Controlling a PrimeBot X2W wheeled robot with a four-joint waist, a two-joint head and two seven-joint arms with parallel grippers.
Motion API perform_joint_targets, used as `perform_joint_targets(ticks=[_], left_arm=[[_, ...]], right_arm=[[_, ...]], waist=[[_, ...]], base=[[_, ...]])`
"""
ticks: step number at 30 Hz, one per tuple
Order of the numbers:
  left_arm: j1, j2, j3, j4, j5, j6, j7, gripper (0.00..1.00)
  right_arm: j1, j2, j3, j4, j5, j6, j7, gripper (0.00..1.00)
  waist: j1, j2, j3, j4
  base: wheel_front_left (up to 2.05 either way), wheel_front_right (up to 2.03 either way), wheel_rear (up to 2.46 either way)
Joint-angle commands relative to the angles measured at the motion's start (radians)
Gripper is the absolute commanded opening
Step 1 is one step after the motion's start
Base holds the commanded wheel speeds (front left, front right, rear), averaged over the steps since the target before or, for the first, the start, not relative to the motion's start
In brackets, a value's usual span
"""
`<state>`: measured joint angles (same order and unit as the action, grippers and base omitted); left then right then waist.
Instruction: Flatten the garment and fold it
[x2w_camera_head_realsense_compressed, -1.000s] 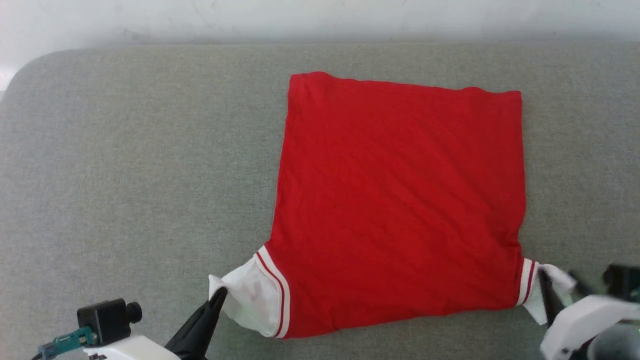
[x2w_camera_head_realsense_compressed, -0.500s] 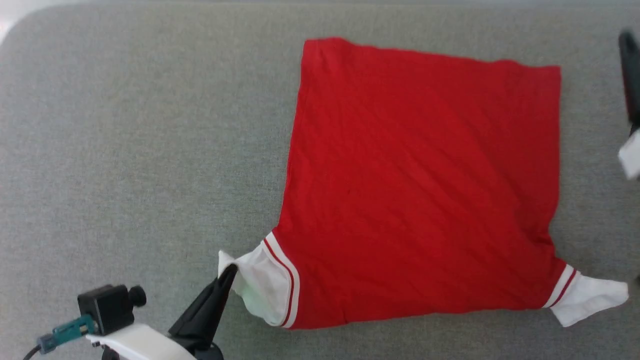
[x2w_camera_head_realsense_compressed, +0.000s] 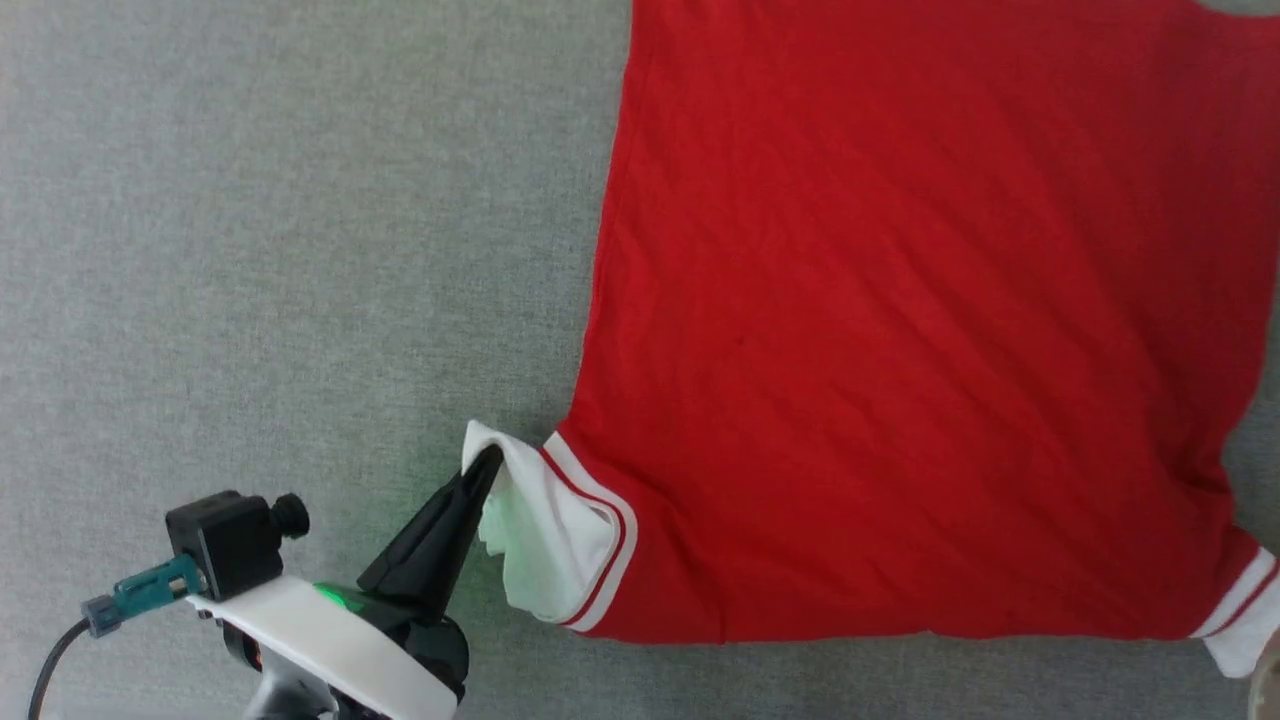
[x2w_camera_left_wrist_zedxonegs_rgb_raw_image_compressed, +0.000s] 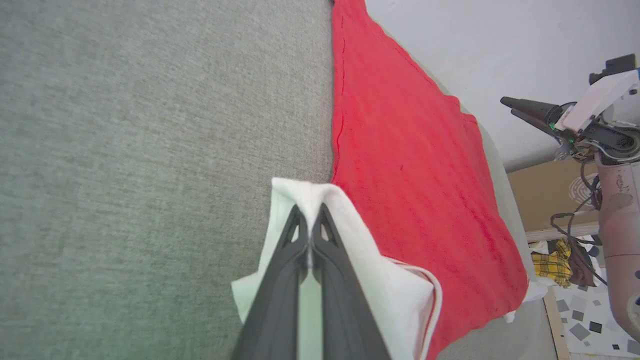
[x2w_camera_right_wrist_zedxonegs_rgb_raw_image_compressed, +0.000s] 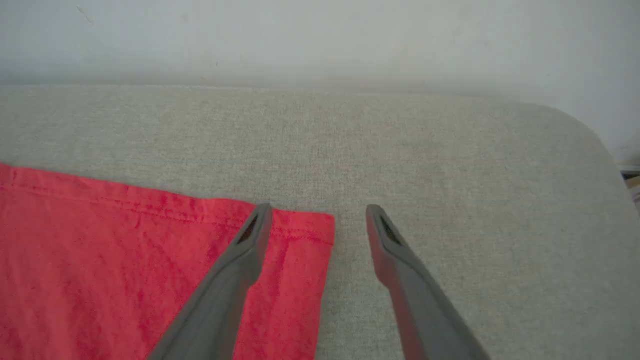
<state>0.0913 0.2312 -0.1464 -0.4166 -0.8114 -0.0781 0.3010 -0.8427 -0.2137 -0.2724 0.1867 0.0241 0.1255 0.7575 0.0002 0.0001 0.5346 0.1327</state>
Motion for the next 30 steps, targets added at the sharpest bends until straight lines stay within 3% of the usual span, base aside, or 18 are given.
perform_joint_targets(ticks=[1,10,11,12,13,15,21,30], left_arm=[[-0.019,0.003,0.000,0.005,-0.004,-0.008,-0.006,0.00],[-0.042,0.010,0.000,0.015,-0.009,-0.013,-0.011,0.00],[-0.045,0.011,-0.001,0.016,-0.009,-0.014,-0.011,0.00],[-0.048,0.012,-0.001,0.016,-0.009,-0.014,-0.010,0.00],[-0.048,0.012,-0.001,0.016,-0.009,-0.014,-0.010,0.00],[-0.054,0.012,-0.003,0.018,-0.008,-0.014,-0.009,0.00],[-0.058,0.015,0.000,0.025,-0.004,-0.010,-0.013,0.00],[-0.018,0.016,0.010,0.034,0.004,0.014,-0.021,0.00]], right_arm=[[-0.020,0.009,-0.012,0.016,-0.025,0.005,0.013,1.00],[-0.030,0.059,-0.065,0.058,-0.095,0.005,0.061,1.00],[-0.030,0.063,-0.071,0.060,-0.103,0.005,0.065,0.96],[-0.032,0.068,-0.078,0.060,-0.110,0.005,0.067,0.59],[-0.032,0.068,-0.078,0.060,-0.110,0.005,0.067,0.59],[-0.037,0.078,-0.090,0.060,-0.122,0.005,0.065,0.00],[-0.040,0.101,-0.082,0.058,-0.120,0.005,0.018,0.00],[0.052,0.091,-0.043,-0.021,0.017,0.005,-0.113,0.00]], waist=[[-0.0002,-0.0001,0.056,0.031],[-0.0002,-0.0001,0.096,0.034],[-0.0002,-0.0001,0.098,0.033],[-0.0002,-0.0001,0.100,0.032],[-0.0002,-0.0001,0.100,0.032],[-0.0002,-0.0001,0.102,0.030],[-0.0002,-0.0001,0.069,0.009],[-0.0002,-0.0001,-0.076,-0.042]], base=[[0.00,0.00,0.00],[0.00,0.00,0.00],[0.00,0.00,0.00],[0.00,0.00,0.00],[0.00,0.00,0.00],[0.00,0.00,0.00],[0.00,0.00,0.00],[0.00,0.00,0.00]])
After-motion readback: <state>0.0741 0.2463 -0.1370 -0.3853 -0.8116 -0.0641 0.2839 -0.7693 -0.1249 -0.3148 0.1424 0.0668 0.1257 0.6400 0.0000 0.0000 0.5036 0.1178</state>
